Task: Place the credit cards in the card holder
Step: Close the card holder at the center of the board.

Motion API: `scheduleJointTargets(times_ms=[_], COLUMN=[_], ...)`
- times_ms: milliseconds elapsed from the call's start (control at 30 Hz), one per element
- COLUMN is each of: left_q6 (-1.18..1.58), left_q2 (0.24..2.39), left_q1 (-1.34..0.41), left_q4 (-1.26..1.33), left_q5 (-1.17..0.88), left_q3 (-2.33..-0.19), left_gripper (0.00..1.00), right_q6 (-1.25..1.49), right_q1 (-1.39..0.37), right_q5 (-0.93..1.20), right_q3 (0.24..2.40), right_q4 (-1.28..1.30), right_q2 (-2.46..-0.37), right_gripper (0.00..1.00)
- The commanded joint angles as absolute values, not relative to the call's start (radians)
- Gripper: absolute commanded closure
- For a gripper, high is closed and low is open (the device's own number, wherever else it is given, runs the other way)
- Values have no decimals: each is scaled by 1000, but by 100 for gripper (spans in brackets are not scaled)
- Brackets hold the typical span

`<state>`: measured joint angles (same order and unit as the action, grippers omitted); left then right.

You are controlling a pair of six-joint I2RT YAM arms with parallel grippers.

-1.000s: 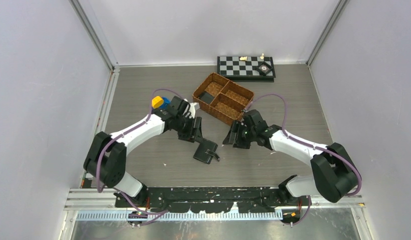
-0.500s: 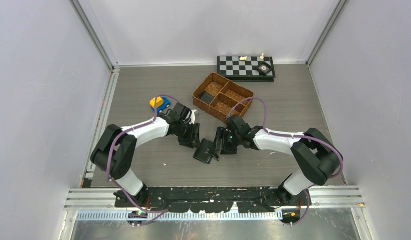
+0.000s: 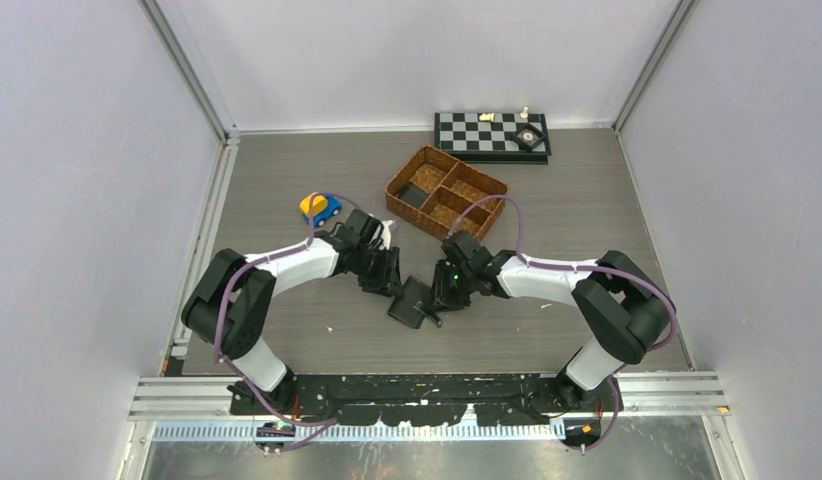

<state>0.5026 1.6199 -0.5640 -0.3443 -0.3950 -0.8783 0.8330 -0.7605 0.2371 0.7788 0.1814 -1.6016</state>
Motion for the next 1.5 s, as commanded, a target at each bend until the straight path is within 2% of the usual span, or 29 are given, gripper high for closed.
scheduleJointTargets(times_ms=[0,100,300,433,500,567,600,633,667,767,1000,1200,1367,1467], left_q6=[519,532,572,615,643,646,637,611,586,516,408,405,368,360], left_q2=[1614,1608,1643,1683,1688,1679,1667,1649,1627,1549,1389,1298,1277,1268], left_q1=[-560,-560,-559,-559,-560,-560,-560,-559,-560,-560,-573,-616,-655,-660], left_q4=[-292,-277,-180,-69,-9,34,34,23,13,-15,-86,-116,-193,-203], left_q5=[-416,-428,-528,-631,-681,-707,-713,-716,-716,-747,-893,-941,-963,-939], left_q3=[-864,-856,-832,-816,-796,-788,-788,-788,-791,-789,-792,-796,-834,-848], left_gripper=[60,56,55,59,67,80,86,91,97,100,100,100,100,100], right_q6=[828,825,815,802,792,779,768,747,724,623,482,448,461,466], right_q1=[-766,-767,-766,-766,-763,-752,-742,-723,-706,-652,-578,-565,-566,-571], right_q5=[172,144,139,137,140,160,176,192,207,312,628,688,837,890], right_q3=[805,805,813,811,809,808,807,807,807,807,818,845,882,896], right_q4=[238,259,267,268,267,267,270,275,282,291,271,315,311,311], right_q2=[-1605,-1611,-1627,-1611,-1591,-1566,-1547,-1526,-1502,-1417,-1301,-1249,-1258,-1268], right_gripper=[80,90,96,96,96,91,82,67,58,41,36,34,34,38])
